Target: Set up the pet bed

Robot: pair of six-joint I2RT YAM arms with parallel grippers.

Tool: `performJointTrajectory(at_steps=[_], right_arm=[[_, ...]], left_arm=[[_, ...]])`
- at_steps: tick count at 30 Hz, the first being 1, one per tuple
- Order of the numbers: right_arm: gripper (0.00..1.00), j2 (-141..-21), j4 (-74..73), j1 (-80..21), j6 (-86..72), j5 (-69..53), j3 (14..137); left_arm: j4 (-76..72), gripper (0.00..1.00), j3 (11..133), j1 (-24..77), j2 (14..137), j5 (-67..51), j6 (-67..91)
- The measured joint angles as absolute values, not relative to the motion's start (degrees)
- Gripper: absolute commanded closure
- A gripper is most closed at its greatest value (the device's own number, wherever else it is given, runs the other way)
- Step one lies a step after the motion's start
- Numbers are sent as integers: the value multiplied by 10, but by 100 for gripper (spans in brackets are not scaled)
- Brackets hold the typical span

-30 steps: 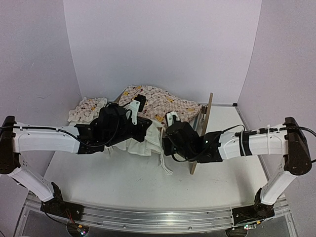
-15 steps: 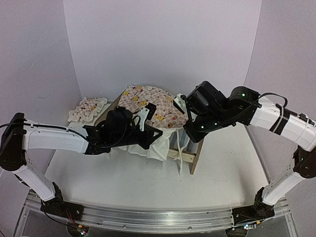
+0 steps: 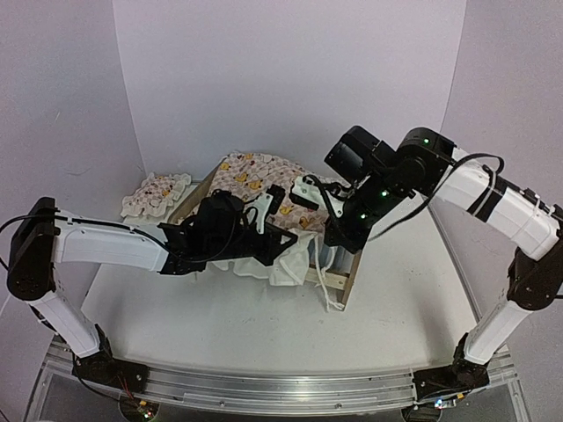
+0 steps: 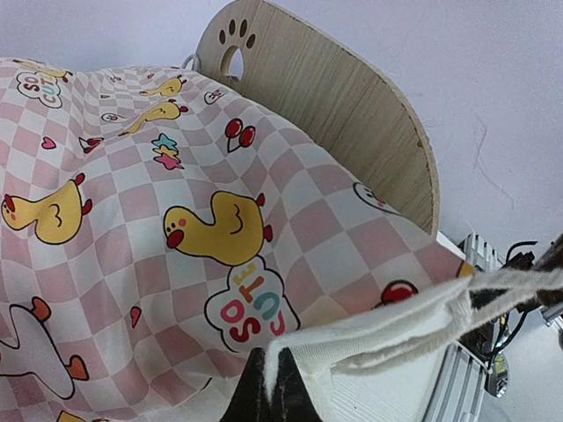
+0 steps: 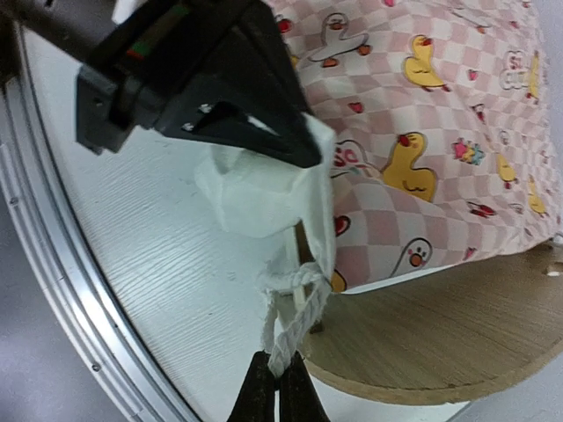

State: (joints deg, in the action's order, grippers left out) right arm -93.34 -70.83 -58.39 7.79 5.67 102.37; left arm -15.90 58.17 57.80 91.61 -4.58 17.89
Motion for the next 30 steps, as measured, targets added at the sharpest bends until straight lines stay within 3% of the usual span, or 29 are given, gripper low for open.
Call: performJointTrajectory(at_steps=[4,12,18,30], right_arm=[[100,-937,-719,-572,78,10,1024],[100,-941,-667,-585,31,351,1006],[100,-942,-663,-606,47,262,1002],[100,-943,-686,-594,42,340,976]], left_arm=[[-159,100,582,578,919,-46,179],[-182,100,587,580,919,-50,180],[-166,100,588,577,919,-48,180],[-160,100,588,577,919,-49,180]])
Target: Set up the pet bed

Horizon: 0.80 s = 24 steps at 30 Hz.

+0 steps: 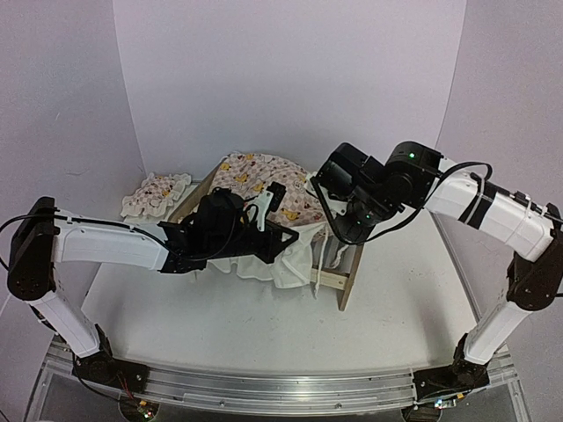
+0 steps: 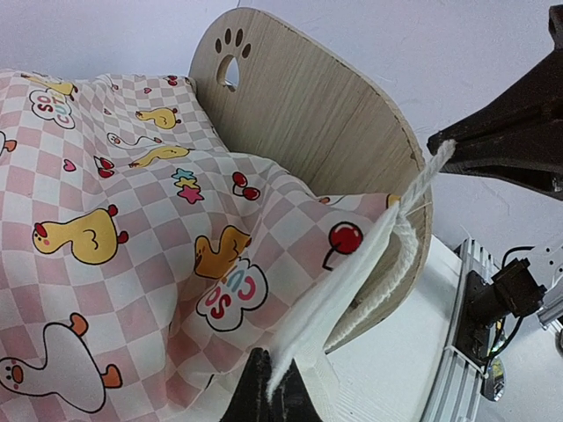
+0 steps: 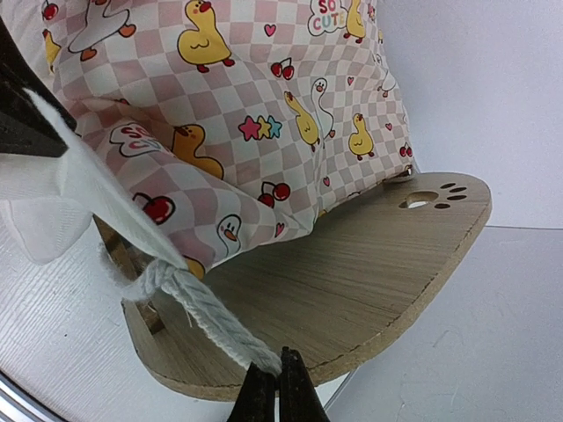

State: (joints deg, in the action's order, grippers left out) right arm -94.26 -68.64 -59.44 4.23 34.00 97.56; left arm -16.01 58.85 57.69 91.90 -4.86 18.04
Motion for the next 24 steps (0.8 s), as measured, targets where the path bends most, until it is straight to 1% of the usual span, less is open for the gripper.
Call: performJointTrajectory(at_steps=[12,19,24], right_arm=[[100,-929,-682,-581,62,335,944],[100,-957,-684,-578,78,303,938],[93,-992,-672,-578,77,286,920]], left_arm=[[-169,100,588,578,919,-56,180],[-162,100,588,577,919,-54,181],[-159,100,588,577,919,-54,181]])
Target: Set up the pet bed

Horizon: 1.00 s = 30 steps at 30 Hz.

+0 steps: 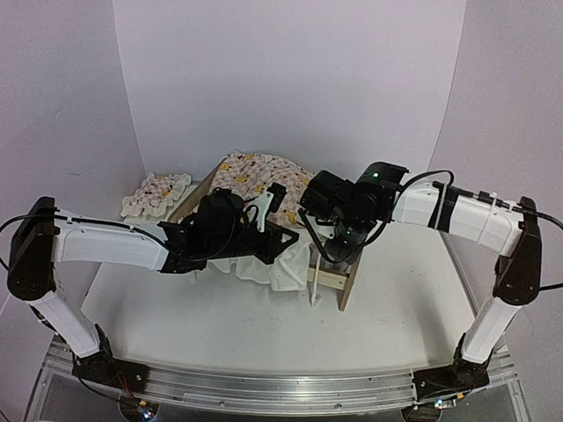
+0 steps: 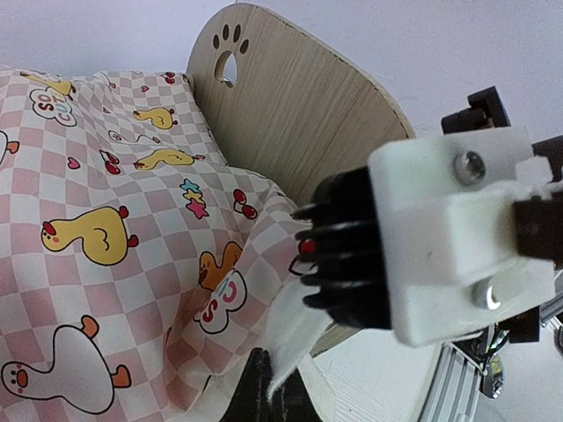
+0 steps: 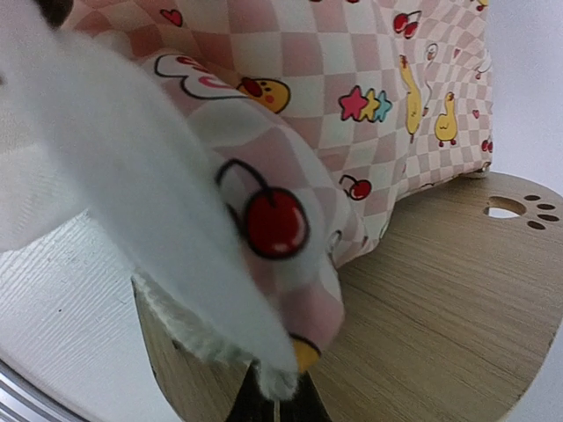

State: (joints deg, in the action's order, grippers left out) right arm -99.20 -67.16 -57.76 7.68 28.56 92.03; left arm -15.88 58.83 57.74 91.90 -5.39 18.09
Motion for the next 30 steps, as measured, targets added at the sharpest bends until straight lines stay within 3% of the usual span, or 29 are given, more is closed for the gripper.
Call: performJointTrajectory(at_steps=[3,8,10,22,28,30], right_arm=[[82,-997,-660,-578,72,278,916],[41,-997,-655,-578,27,281,905],[32,-991,-654,-579,-3,271,906],[15,-732,-587,-578,-297,225,818],[22,-738,-553,-575,-386,249,756],[29,-766,-538,-574,-409,262,754]], left_arm=[[-159,100,588,577,919,-54,181],[-159,100,588,577,919,-60,185],[-159,100,589,577,919,-65,186],[-155,100,648,580,946,-75,178],[-157,100,699,597,999,-83,179],[-158,100,705,605,1014,-85,179]])
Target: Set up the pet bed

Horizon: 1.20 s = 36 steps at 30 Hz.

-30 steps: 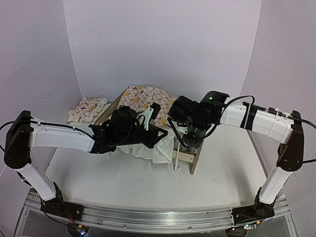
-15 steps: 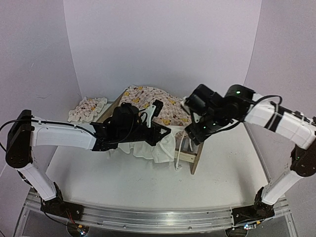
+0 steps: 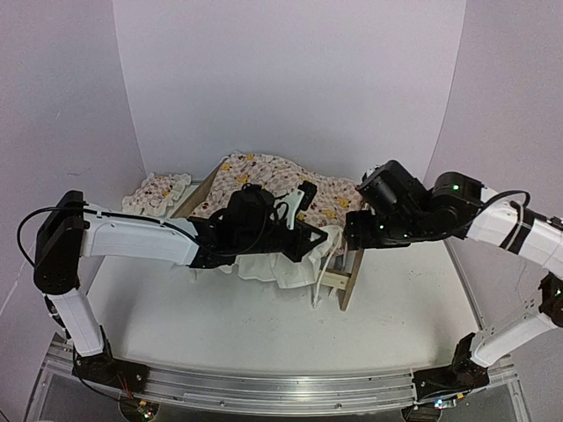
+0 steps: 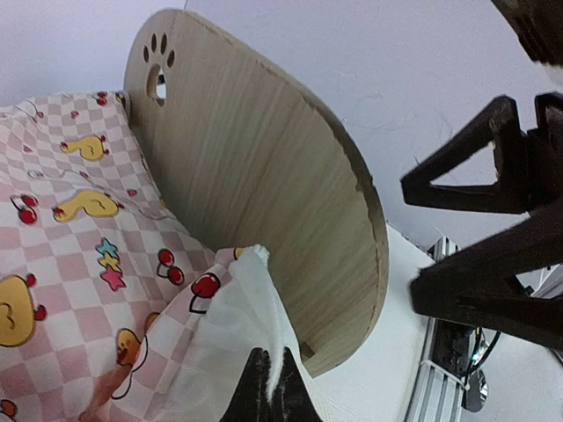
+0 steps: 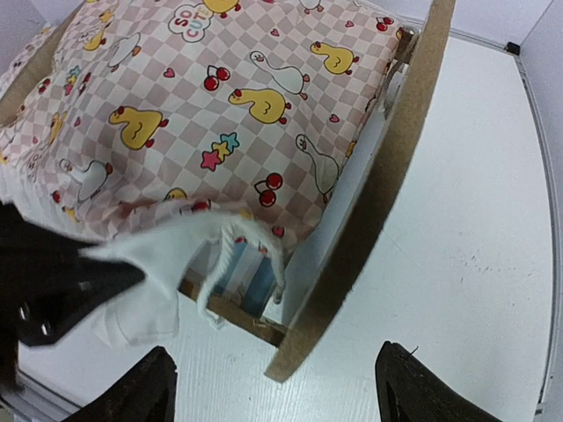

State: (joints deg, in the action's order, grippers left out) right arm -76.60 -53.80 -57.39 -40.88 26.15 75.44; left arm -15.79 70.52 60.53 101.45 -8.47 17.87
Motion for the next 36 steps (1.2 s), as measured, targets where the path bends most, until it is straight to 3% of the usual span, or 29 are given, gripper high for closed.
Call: performJointTrajectory(at_steps=[5,9,11,17,20,22,23,24,30,36], right_arm=[[36,-821,-504,-572,-462,299,741],[47,-828,-487,-572,-496,316,695],[56,-832,-481,-573,-509,318,679],[81,-835,-435,-573,-542,314,641],[99,-835,-429,-571,-580,333,636],[100,-836,-443,-564,-586,360,633],[100,-836,-449,-560,-586,364,632],[100,-836,-449,-560,-586,365,632],[100,-836,-460,-566,-581,350,644],[100,-832,-484,-566,-582,343,661]], left_arm=[[-149,100,705,618,1032,-75,172],[-142,99,705,618,1032,-54,154],[-134,94,705,618,1032,-44,147],[-99,59,709,618,1032,-31,124],[-83,41,712,622,1026,-23,110],[-68,32,706,628,1007,-12,105],[-63,12,697,631,988,-6,104],[-61,2,683,635,964,1,103],[-86,1,548,662,778,20,105],[-271,16,341,715,713,22,118]])
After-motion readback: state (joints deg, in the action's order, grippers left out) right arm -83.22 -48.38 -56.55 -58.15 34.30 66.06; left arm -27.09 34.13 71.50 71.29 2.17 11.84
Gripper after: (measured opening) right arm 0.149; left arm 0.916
